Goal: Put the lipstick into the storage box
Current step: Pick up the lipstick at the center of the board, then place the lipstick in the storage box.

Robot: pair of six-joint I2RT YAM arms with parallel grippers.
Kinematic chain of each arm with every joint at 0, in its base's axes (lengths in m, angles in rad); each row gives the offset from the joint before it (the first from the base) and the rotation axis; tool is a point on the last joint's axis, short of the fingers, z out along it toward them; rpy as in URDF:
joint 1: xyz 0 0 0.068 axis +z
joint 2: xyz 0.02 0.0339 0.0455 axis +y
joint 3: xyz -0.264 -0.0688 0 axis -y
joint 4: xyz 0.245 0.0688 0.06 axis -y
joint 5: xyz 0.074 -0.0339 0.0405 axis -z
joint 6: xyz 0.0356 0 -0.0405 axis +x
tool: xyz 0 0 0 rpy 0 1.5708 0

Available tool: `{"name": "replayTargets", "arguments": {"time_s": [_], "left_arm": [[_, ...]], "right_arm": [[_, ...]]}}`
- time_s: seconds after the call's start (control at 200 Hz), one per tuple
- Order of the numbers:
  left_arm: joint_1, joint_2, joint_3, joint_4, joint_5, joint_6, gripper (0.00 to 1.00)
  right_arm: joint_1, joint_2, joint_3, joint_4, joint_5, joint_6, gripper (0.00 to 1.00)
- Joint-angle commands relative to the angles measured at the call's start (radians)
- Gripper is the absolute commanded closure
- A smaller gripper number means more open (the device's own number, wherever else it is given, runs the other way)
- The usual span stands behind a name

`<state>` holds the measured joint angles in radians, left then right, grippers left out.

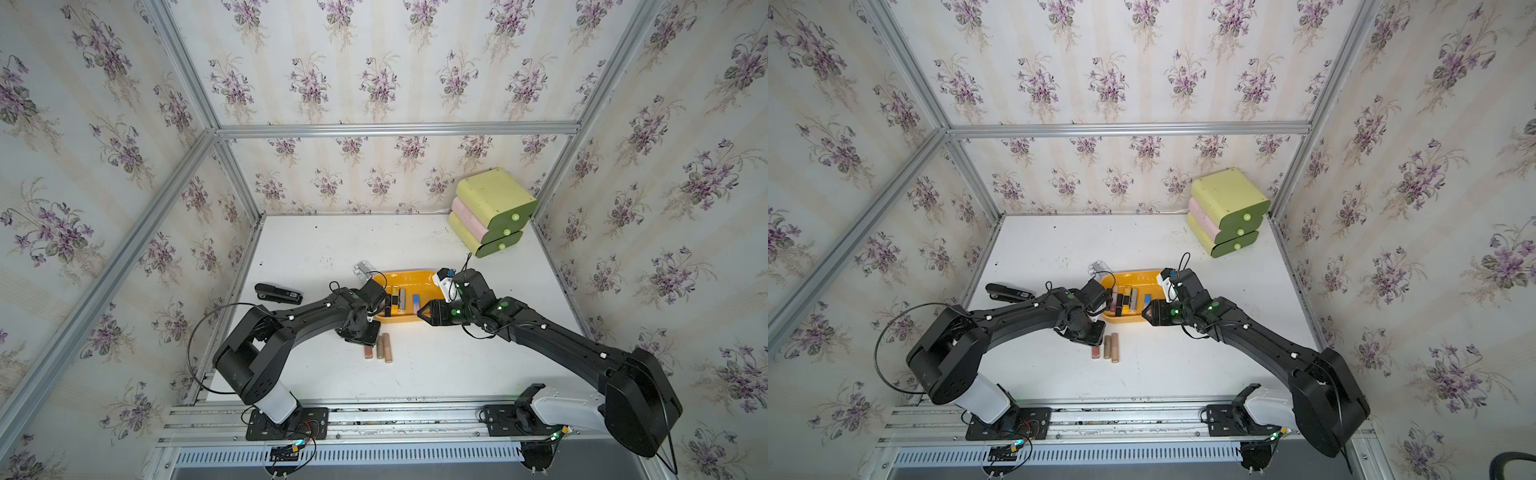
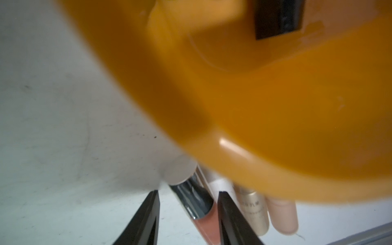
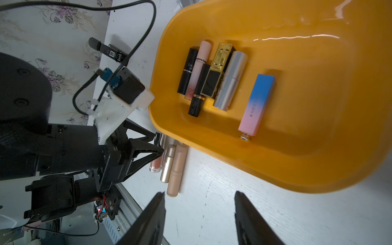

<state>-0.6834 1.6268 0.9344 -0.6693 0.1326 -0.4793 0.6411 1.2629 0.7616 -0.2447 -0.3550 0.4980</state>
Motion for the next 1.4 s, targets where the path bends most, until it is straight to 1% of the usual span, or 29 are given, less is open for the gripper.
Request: {"name": "replayTargets", "arguments": {"time_s": [0.0, 0.11, 0.355, 0.44, 0.515, 0.569, 0.759, 0.894, 1.034, 1.244, 1.269, 1.279, 1.324, 1.399], "left_arm": [[-0.004, 0.023, 0.013, -0.025, -0.036, 0.008, 0.56], [-0.005, 0.050, 0.015, -0.020, -0.045, 0.010, 0.57], [-0.005, 0.089, 0.013, -0.006, -0.048, 0.017, 0.67], [-0.005, 0.092, 0.005, -0.004, -0.047, 0.016, 0.69], [-0.005, 0.088, -0.004, -0.002, -0.047, 0.013, 0.72], [-0.005, 0.081, -0.012, -0.002, -0.047, 0.013, 0.76], [-0.005, 0.047, -0.029, -0.009, -0.057, 0.013, 0.81], [-0.005, -0.002, -0.029, -0.016, -0.069, 0.013, 0.85], [-0.004, -0.073, -0.013, -0.040, -0.088, 0.016, 0.85], [0.012, -0.201, -0.007, -0.074, -0.093, 0.022, 0.85], [0.014, -0.205, -0.007, -0.080, -0.092, 0.021, 0.85], [0.014, -0.231, -0.008, -0.082, -0.091, 0.022, 0.85], [0.021, -0.270, -0.008, -0.091, -0.088, 0.022, 0.85], [0.035, -0.338, -0.010, -0.087, -0.060, 0.024, 0.85]], "right_arm": [[0.001, -0.005, 0.002, 0.010, 0.005, -0.013, 0.44], [0.000, -0.006, 0.004, 0.011, 0.005, -0.014, 0.44], [0.000, -0.011, 0.007, 0.008, 0.010, -0.018, 0.44], [0.001, -0.011, 0.008, 0.006, 0.010, -0.017, 0.44], [0.000, -0.011, 0.010, 0.008, 0.010, -0.017, 0.44], [0.000, -0.011, 0.011, 0.009, 0.011, -0.018, 0.44], [0.001, -0.011, 0.010, 0.013, 0.010, -0.011, 0.44], [0.000, -0.017, 0.008, 0.013, 0.012, -0.009, 0.44], [0.000, -0.028, 0.015, 0.010, 0.022, -0.010, 0.43], [0.000, -0.036, 0.032, -0.001, 0.034, -0.017, 0.40], [0.000, -0.036, 0.034, -0.002, 0.031, -0.017, 0.40], [0.000, -0.036, 0.035, -0.002, 0.031, -0.017, 0.40], [0.000, -0.041, 0.040, -0.002, 0.022, -0.016, 0.40], [0.000, -0.054, 0.040, 0.022, -0.028, -0.013, 0.39]]}}
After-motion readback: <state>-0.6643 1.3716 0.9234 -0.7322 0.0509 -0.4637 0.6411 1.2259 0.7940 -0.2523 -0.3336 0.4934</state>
